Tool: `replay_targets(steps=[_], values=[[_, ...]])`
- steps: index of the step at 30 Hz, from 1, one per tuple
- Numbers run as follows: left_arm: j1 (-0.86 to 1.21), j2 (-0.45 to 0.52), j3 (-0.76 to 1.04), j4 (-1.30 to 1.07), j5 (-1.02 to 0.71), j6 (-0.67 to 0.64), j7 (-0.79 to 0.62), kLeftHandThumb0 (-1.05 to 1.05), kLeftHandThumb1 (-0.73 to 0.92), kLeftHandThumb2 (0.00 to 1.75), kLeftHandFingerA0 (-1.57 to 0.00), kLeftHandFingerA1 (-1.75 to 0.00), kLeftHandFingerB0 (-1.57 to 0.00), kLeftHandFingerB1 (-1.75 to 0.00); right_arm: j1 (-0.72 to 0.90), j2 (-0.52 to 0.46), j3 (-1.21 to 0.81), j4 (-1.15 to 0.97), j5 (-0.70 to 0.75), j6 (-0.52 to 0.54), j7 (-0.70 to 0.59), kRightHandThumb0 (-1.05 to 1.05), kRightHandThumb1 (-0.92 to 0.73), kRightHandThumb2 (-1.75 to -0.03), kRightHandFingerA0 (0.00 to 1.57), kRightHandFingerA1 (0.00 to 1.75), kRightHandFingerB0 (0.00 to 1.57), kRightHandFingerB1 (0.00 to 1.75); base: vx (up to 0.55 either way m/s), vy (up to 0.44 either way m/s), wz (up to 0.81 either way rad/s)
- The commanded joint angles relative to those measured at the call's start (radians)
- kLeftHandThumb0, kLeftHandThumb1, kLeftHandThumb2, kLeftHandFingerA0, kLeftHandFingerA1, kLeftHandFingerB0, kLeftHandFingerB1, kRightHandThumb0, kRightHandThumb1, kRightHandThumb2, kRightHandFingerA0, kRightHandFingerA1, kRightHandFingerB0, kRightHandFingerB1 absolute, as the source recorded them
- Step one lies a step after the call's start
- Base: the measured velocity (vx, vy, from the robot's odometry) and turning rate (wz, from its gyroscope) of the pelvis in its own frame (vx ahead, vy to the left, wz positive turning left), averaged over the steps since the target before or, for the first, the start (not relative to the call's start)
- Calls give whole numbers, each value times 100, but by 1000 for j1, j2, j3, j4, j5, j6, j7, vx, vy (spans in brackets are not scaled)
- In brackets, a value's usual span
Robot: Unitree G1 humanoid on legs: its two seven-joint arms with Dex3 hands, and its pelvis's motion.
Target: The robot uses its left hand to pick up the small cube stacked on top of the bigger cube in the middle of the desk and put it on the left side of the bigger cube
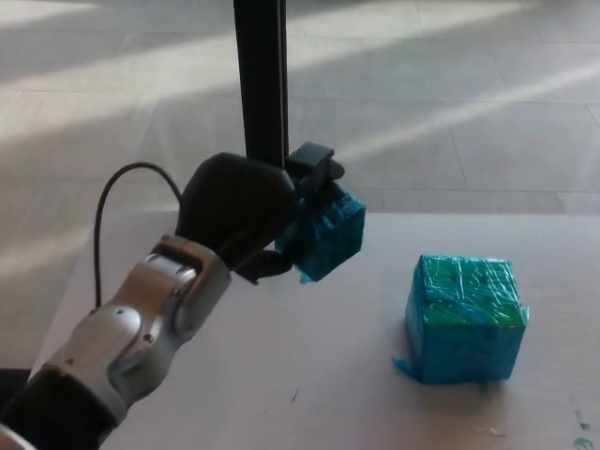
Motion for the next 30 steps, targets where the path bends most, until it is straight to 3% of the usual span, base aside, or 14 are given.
replay_targets(steps=[1, 3, 5, 10, 11, 12, 17, 18, 21, 23, 24, 28, 29, 30], values=[[96, 44, 14, -46, 31, -16, -38, -25, 63, 68, -84, -168, -82, -110, 1, -9, 4, 19, -7, -12, -11, -64, -45, -108, 42, 131, 35, 105, 0, 0, 0], [121, 48, 9, -38, 39, -41, -10, -22, 53, 74, -86, -173, -81, -124, 2, -12, -1, 24, 0, -21, 1, -69, -45, -104, 41, 127, 32, 101, 0, 0, 0], [152, 37, 6, -52, 53, -32, 4, -24, 54, 81, -89, -164, -87, -92, -4, -15, 1, 26, -2, -27, 5, -66, -46, -107, 43, 132, 37, 105, 0, 0, 0], [186, -18, -10, -29, 56, -32, 4, -24, 54, 91, -88, -164, -84, -92, -17, -9, -3, 20, 6, -17, 6, -68, -46, -107, 39, 135, 33, 108, 0, 0, 0], [192, -35, -18, -34, 62, -9, -20, -23, 54, 92, -85, -168, -79, -109, -19, -10, -1, 17, 3, -12, 4, -68, -42, -113, 57, 97, 47, 85, 0, 0, 0], [194, -47, -24, -30, 73, -6, -12, -22, 54, 97, -86, -174, -79, -117, -20, -8, -3, 14, 5, -11, 3, -68, -42, -107, 40, 130, 31, 105, 0, 0, 0], [198, -82, -50, 6, 122, -3, 21, -20, 56, 94, -87, -163, -86, -91, -32, -12, -4, 29, 4, -23, 13, -68, -45, -106, 36, 131, 32, 107, 0, 0, 0], [194, -82, -57, 26, 133, -16, 43, -21, 54, 95, -88, -164, -87, -91, -42, -9, -12, 30, 12, -9, 8, -71, -41, -113, 59, 99, 46, 85, 0, 0, 0], [197, -76, -89, 60, 176, 5, 28, -18, 65, 78, -91, -172, -76, -121, -48, -13, -5, 27, 3, 0, 8, -68, -43, -103, 43, 133, 36, 106, 0, 0, 0], [193, -67, -104, 79, 202, -5, 62, -16, 61, 81, -98, -169, -83, -112, -40, -17, 10, 22, -15, -22, 0, -68, -46, -105, 43, 134, 37, 107, 0, 0, 0], [196, -58, -119, 68, 232, 23, 32, -23, 68, 76, -77, -175, -73, -116, -43, -14, 10, 36, -15, -38, -9, -71, -39, -112, 67, 105, 53, 90, 0, 0, 0], [192, -28, -143, 63, 274, 31, 14, -17, 65, 67, -82, -172, -77, -93, -50, -8, 14, 52, -12, -46, -12, -77, -41, -113, 67, 106, 53, 90, 0, 0, 0], [193, -22, -148, 61, 284, 31, 15, -22, 62, 72, -78, -166, -75, -64, -52, -5, 9, 56, -4, -49, -11, -71, -37, -111, 68, 105, 54, 89, 0, 0, 0], [198, -11, -154, 56, 300, 32, 19, -22, 60, 72, -78, -171, -76, -76, -53, -1, 1, 60, 5, -53, -11, -72, -39, -112, 71, 108, 53, 89, 0, 0, 0]])
